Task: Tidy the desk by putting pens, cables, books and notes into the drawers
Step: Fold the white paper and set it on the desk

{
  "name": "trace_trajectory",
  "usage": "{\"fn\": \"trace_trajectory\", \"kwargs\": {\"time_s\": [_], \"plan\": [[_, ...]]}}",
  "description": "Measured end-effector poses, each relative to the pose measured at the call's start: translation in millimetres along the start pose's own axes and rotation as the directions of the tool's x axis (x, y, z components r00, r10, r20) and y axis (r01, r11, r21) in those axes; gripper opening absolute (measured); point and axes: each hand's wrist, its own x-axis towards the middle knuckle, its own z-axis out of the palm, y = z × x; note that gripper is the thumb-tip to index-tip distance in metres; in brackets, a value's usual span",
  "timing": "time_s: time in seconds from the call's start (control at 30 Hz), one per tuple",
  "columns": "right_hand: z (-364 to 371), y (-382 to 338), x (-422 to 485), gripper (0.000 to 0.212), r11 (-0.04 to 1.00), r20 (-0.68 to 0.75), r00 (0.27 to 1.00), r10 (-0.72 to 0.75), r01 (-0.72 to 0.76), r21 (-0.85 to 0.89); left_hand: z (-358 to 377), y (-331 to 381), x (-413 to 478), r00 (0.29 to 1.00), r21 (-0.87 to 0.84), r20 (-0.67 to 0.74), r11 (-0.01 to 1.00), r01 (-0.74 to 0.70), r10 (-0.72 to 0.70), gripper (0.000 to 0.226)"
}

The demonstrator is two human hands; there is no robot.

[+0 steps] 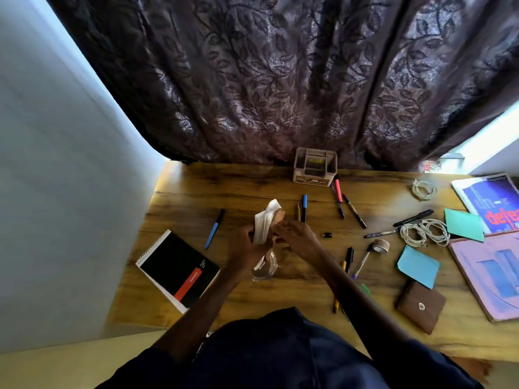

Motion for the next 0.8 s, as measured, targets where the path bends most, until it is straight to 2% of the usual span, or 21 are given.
{"fn": "trace_trajectory", "kwargs": {"time_s": [0.1,0.13,0.23,0.4,0.57,0.7,0.8], "plan": [[16.8,-5.0,8.5,0.015,1.0,-0.014,1.0,-0.012,0.012,-0.023,-14.5,-8.0,1.2,0.998,0.017,-0.058,0.999,-0.028,0.029,0.028],[22.5,-4.1,12.1,0.017,0.999,-0.033,0.999,-0.011,0.01,-0.042,-17.5,-12.4,2.9,0.996,0.014,-0.084,0.999,-0.042,0.043,0.027],[34.7,6.8,24.6,0.041,0.995,-0.071,0.997,-0.005,-0.002,-0.097,-19.6,-26.1,8.2,0.989,-0.012,-0.128,0.997,-0.078,0.076,0.035],[40.7,13.4,13.5,0.031,0.999,-0.15,0.989,-0.013,0.005,-0.051,-14.4,-34.6,8.6,0.986,-0.036,-0.091,0.989,-0.144,0.14,0.034],[49.9,9.9,25.5,0.014,0.998,-0.165,0.986,-0.031,0.021,-0.064,-35.3,-33.9,23.9,0.975,-0.016,-0.215,0.997,-0.07,0.065,0.041],[72.5,-0.3,56.5,0.034,0.995,-0.074,0.997,-0.003,-0.005,-0.098,-81.7,-71.7,71.4,0.924,0.081,-0.38,0.993,0.089,-0.052,0.035],[92.3,-21.6,78.5,0.028,0.987,-0.051,0.998,0.03,-0.037,-0.157,-121.9,-113.9,115.0,0.862,0.13,-0.499,0.975,0.177,-0.09,0.042]]}}
